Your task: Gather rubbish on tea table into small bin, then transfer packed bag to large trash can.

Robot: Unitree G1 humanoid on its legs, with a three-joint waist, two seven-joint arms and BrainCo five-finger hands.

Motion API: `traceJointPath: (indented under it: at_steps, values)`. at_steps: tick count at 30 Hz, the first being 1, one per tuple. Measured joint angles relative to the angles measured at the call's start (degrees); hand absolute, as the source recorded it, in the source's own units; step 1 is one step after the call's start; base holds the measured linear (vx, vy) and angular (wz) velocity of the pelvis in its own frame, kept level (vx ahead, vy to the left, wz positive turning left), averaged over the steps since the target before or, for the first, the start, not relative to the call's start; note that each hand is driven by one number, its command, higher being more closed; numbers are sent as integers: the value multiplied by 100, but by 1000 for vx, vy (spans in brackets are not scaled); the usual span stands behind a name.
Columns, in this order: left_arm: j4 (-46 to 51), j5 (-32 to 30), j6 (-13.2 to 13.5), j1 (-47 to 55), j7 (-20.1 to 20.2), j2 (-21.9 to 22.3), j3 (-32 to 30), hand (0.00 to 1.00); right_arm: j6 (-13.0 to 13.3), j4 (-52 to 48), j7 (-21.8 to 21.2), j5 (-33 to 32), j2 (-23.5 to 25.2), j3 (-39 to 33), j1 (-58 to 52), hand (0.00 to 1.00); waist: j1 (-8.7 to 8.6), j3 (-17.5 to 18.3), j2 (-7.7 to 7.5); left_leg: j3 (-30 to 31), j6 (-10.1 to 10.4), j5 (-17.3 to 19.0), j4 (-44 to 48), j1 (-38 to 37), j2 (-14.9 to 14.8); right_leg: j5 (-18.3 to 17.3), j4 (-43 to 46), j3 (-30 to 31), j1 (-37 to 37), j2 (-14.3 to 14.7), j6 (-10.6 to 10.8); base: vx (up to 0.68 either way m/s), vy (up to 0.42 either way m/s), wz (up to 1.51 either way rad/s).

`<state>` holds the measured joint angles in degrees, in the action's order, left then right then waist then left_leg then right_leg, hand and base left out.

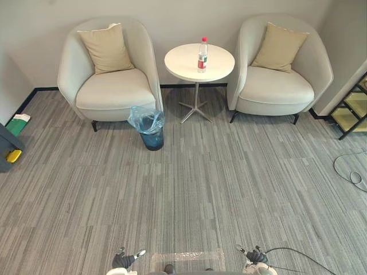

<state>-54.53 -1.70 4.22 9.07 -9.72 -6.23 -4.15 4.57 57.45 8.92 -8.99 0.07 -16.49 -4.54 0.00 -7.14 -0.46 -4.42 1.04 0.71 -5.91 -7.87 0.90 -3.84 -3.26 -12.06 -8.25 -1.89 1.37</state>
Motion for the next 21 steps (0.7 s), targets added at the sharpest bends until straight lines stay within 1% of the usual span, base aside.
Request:
traceJointPath:
  at_steps: [3, 4, 6, 7, 8, 9, 10, 11, 12, 13, 14, 15, 16, 17, 18, 19, 20, 21]
  values:
    - [0, -41, -8, -26, 0, -31, 65, 0, 1, -24, 1, -1, -22, 102, -14, 0, -6, -20, -4, 1, 9, 6, -1, 53, -13, -3, -5, -16, 31, 14, -3, -36, -15, 0]
    - [0, -42, -12, -43, 0, -39, 82, 0, 1, -24, 2, -2, -23, 102, -18, 0, -7, -28, -8, -1, 76, 70, 0, 83, -24, -48, 7, -19, 35, 25, 34, 0, 0, 0]
    - [2, -41, -23, -118, 1, -75, 81, 0, 2, -28, 2, -3, -25, 114, -25, 0, -7, -109, -33, -54, 100, 285, 283, 229, -58, -249, 297, 6, 153, 25, -6, 19, -37, -4]
    - [7, -40, -44, -140, 4, -96, 80, 0, 3, -44, 1, -5, -32, 163, -8, 0, -3, -123, -52, -150, 169, 532, 708, 418, -106, -421, 528, 34, 272, 4, -52, 27, -44, -11]
    - [40, -40, -75, -155, 6, -106, 79, 0, 7, -48, 1, -8, -66, 270, -24, 0, -4, -180, -44, -196, 236, 862, 1256, 615, -186, -589, 724, 78, 309, 9, -95, 74, -56, -19]
    - [65, -39, -78, -151, 8, -103, 76, 0, 11, -57, 0, -17, -103, 358, -45, 0, 5, -206, -27, -277, 338, 1035, 1703, 725, -278, -689, 822, 144, 302, 37, -124, 120, -41, -20]
    - [82, -42, -87, -150, 15, -123, 61, 0, 14, -63, -1, -18, -114, 401, -47, 0, 11, -207, -38, -404, 450, 1116, 2163, 856, -343, -740, 825, 176, 285, 50, -153, 145, -55, -11]
    - [145, -42, -96, -174, 32, -160, 1, 0, 10, -154, 5, -19, -91, 432, -50, 0, -2, -293, -91, -661, 463, 1113, 3198, 1276, -473, -790, 816, 214, 173, 39, -226, 179, -73, -11]
    - [295, -38, -97, -204, 27, -133, -61, 0, 19, -320, 7, -19, -92, 447, -100, 0, 17, -400, -86, -866, 594, 1113, 4371, 1790, -709, -814, 801, 251, -26, 48, -333, 198, -62, -15]
    - [337, -41, -92, -205, 23, -96, -90, 0, 9, -367, 11, -20, -103, 473, -113, 0, 64, -427, -70, -935, 598, 1223, 4799, 2001, -824, -871, 799, 290, -121, 64, -372, 255, -29, -24]
    - [340, -38, -89, -208, 18, -54, -137, 0, -4, -399, 24, -21, -154, 493, -123, 0, 67, -474, 10, -934, 484, 1408, 4903, 2191, -829, -985, 797, 363, -286, 50, -395, 280, 24, -28]
    - [348, -35, -88, -218, 2, -19, -137, 0, -9, -397, 29, -22, -239, 509, -99, 0, 66, -491, 48, -952, 421, 1426, 4590, 2365, -744, -1070, 791, 442, -366, -24, -370, 334, 59, -34]
    - [384, -34, -87, -213, -6, -10, -137, 0, -13, -395, 37, -20, -276, 541, -71, 0, 97, -491, 46, -965, 357, 1380, 4189, 2456, -667, -1140, 797, 527, -379, -113, -330, 354, 104, -56]
    - [443, -34, -85, -213, -6, 2, -136, 0, -12, -394, 53, -20, -305, 548, -3, 0, 156, -493, 45, -952, 309, 1181, 3548, 2617, -509, -1213, 791, 660, -380, -226, -290, 325, 122, -68]
    - [452, -34, -77, -232, -7, 15, -136, 0, -12, -393, 65, -19, -318, 548, 46, 0, 210, -497, 48, -905, 329, 963, 3063, 2708, -415, -1261, 777, 766, -381, -302, -239, 404, 183, -88]
    - [444, -35, -76, -263, -11, 35, -121, 0, -13, -364, 82, -18, -328, 556, 119, 0, 272, -487, 78, -801, 384, 564, 2272, 2771, -324, -1323, 722, 959, -407, -351, -145, 479, 249, -95]
    - [423, -25, -74, -253, -8, 36, -89, 0, -11, -279, 90, -11, -367, 577, 152, 0, 364, -479, 81, -647, 288, -45, 2026, 2765, -309, -1372, 645, 1146, -482, -371, -30, 502, 246, -91]
    - [423, -22, -72, -274, -10, -3, -103, 0, -44, -156, 91, -7, -326, 608, 204, 0, 363, -463, 18, -619, 30, -107, 2146, 2768, -219, -1385, 625, 1255, -533, -441, -23, 525, 218, -55]
